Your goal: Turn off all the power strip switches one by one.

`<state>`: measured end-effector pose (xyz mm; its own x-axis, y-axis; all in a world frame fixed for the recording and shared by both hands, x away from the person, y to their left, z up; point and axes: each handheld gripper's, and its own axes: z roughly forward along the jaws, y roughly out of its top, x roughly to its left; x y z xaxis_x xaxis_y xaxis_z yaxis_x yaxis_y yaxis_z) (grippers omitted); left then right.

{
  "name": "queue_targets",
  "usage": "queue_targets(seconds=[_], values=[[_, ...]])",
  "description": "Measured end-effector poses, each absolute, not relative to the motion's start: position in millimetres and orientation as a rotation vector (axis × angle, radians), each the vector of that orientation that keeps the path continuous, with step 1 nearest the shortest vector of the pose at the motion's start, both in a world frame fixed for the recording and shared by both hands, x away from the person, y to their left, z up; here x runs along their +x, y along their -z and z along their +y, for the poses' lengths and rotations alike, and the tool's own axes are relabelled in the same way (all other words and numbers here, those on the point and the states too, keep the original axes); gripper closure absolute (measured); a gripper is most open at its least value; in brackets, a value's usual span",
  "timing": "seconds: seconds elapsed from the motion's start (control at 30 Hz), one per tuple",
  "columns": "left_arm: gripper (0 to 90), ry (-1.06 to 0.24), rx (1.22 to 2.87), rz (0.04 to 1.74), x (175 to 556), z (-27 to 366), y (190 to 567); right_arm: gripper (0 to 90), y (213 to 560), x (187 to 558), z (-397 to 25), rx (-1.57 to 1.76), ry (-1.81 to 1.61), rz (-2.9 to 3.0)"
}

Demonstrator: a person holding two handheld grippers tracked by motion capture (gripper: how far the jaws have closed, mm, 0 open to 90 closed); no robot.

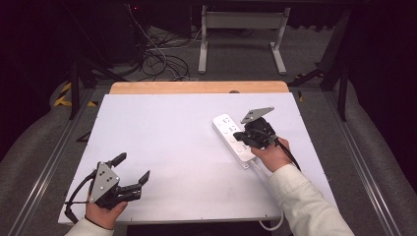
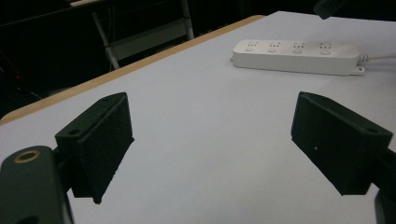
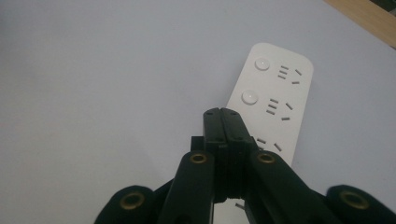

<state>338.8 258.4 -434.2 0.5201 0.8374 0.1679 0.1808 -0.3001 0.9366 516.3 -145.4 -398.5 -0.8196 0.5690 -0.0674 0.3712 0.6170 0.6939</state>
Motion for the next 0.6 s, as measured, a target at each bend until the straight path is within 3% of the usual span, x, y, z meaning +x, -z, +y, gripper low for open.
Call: queue_targets(seconds=[0.6], values=[[13.2,-0.843,1.782,0.849,340,259,434,90.0,415,543,-128,0.799,-0.985,2.576]])
